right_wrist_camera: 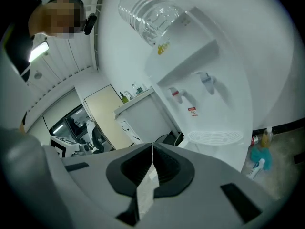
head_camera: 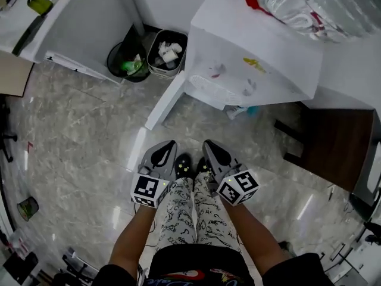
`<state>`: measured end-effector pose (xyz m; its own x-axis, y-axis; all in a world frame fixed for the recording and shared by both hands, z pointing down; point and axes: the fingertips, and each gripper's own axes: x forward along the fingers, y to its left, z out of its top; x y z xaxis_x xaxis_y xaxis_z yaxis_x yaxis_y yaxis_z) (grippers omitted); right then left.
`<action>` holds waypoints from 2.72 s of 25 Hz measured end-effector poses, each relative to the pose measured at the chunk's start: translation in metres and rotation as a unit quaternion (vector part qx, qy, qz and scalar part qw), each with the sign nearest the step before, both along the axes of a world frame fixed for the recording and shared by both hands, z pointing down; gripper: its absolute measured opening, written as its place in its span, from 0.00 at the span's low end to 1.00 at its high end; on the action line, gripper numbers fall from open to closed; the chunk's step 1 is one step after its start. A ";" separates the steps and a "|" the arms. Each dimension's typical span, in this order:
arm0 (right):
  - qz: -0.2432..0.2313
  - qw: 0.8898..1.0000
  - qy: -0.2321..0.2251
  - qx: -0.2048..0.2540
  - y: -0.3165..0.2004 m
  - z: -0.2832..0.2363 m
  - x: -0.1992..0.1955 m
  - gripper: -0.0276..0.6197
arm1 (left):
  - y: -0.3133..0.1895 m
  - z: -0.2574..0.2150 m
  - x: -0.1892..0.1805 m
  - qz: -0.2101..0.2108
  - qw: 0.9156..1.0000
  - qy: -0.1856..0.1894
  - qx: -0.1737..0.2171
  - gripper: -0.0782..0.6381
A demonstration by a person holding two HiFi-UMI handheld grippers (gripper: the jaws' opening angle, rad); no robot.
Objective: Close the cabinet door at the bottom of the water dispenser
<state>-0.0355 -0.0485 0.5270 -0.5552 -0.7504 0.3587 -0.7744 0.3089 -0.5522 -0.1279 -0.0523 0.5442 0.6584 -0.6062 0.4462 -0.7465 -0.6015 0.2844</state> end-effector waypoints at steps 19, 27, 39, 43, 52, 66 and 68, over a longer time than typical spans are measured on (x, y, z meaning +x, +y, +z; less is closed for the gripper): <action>-0.001 0.998 -0.028 -0.059 -0.024 0.120 0.021 0.07 | -0.084 0.214 -0.122 -0.062 0.975 -0.207 -0.051 0.10; -0.026 0.998 -0.012 -0.050 -0.035 0.135 0.019 0.07 | -0.078 0.252 -0.132 -0.013 0.961 -0.261 -0.086 0.10; 0.019 0.997 -0.020 -0.067 -0.018 0.142 0.061 0.07 | -0.021 0.253 0.005 0.072 0.983 -0.142 -0.088 0.10; 0.042 0.996 -0.038 -0.071 -0.016 0.138 0.079 0.07 | -0.018 0.249 0.067 0.104 0.987 -0.093 -0.085 0.10; 0.047 0.996 -0.061 -0.034 -0.017 0.108 0.108 0.07 | -0.046 0.246 0.159 0.096 0.992 -0.024 -0.080 0.10; 0.110 0.987 -0.111 -0.021 -0.013 0.079 0.140 0.07 | -0.112 0.242 0.224 0.138 0.987 -0.041 -0.074 0.11; 0.112 0.986 -0.118 -0.021 -0.014 0.077 0.143 0.07 | -0.121 0.241 0.217 0.113 0.990 -0.031 -0.080 0.11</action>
